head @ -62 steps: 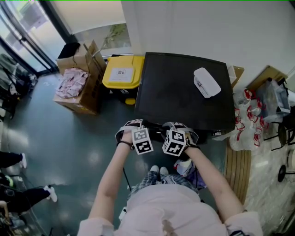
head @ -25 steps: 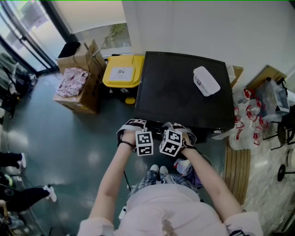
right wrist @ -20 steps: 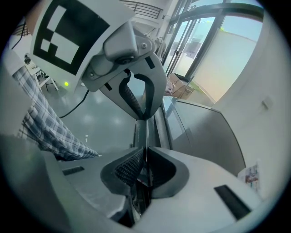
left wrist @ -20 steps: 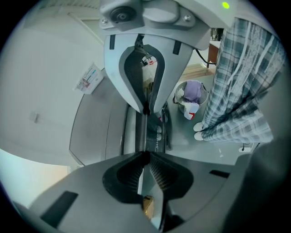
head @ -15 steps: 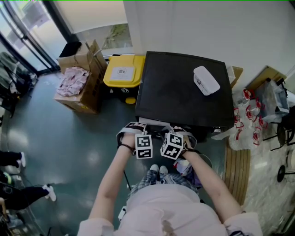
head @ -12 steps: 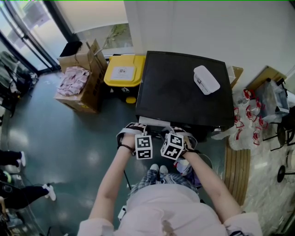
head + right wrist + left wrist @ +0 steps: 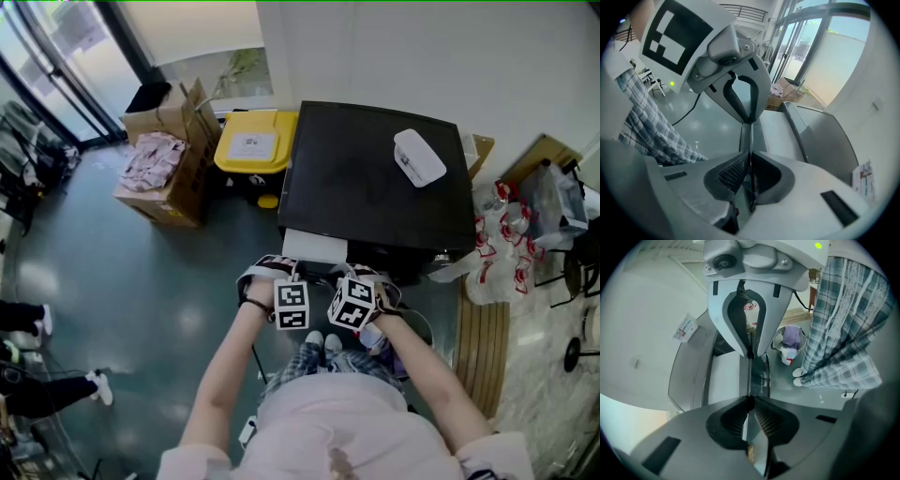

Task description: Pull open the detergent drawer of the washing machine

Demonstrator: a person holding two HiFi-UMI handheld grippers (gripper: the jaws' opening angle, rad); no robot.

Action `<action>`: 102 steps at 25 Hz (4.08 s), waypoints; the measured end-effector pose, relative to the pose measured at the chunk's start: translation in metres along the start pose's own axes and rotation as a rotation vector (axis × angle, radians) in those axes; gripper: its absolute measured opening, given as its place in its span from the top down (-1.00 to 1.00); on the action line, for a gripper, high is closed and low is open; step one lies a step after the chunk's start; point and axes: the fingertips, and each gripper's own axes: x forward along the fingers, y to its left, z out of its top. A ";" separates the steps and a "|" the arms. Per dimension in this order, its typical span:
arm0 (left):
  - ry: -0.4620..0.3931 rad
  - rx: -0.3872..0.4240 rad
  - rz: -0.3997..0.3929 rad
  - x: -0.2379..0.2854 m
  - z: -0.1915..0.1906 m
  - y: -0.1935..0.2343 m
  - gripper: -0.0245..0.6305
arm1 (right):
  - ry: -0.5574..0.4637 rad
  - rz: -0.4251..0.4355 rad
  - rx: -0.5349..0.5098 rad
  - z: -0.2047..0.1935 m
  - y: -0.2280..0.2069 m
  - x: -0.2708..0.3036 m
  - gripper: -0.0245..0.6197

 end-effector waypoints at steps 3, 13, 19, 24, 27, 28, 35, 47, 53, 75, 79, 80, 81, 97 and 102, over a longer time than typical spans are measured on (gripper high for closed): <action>0.002 0.001 -0.001 -0.003 0.003 -0.010 0.72 | -0.008 0.009 0.001 -0.002 0.010 -0.004 0.76; 0.013 0.010 -0.009 -0.019 0.005 -0.040 0.73 | -0.022 0.043 0.001 -0.001 0.043 -0.013 0.77; 0.019 0.009 -0.015 -0.023 0.004 -0.057 0.73 | -0.026 0.061 -0.005 0.000 0.059 -0.015 0.77; 0.018 0.005 -0.024 -0.028 0.004 -0.070 0.73 | -0.031 0.093 -0.002 0.001 0.075 -0.018 0.77; 0.018 0.003 -0.028 -0.031 0.003 -0.078 0.73 | -0.032 0.099 -0.007 0.003 0.084 -0.018 0.77; 0.017 0.002 -0.029 -0.032 0.003 -0.081 0.73 | -0.033 0.101 -0.009 0.003 0.087 -0.018 0.77; 0.015 0.003 -0.048 -0.039 0.002 -0.103 0.73 | -0.041 0.131 -0.006 0.004 0.110 -0.021 0.77; -0.001 -0.026 -0.059 -0.043 0.000 -0.132 0.73 | -0.042 0.163 0.003 0.004 0.140 -0.018 0.78; -0.015 -0.049 -0.061 -0.045 0.003 -0.132 0.73 | -0.054 0.172 0.023 0.002 0.141 -0.020 0.78; -0.285 -0.438 -0.032 -0.080 0.004 -0.085 0.33 | -0.335 0.139 0.380 0.004 0.087 -0.067 0.33; -0.407 -0.622 0.105 -0.097 0.000 -0.031 0.33 | -0.480 -0.020 0.511 -0.003 0.033 -0.098 0.35; -0.441 -0.666 0.146 -0.103 0.000 -0.016 0.33 | -0.516 -0.070 0.541 -0.006 0.019 -0.108 0.35; -0.477 -0.713 0.185 -0.109 0.000 -0.001 0.33 | -0.553 -0.120 0.571 -0.010 0.005 -0.119 0.37; -0.833 -1.116 0.632 -0.190 -0.002 0.143 0.81 | -0.880 -0.772 0.814 -0.082 -0.121 -0.260 0.80; -0.842 -1.123 0.616 -0.188 0.008 0.148 0.85 | -0.893 -0.872 0.866 -0.103 -0.125 -0.275 0.86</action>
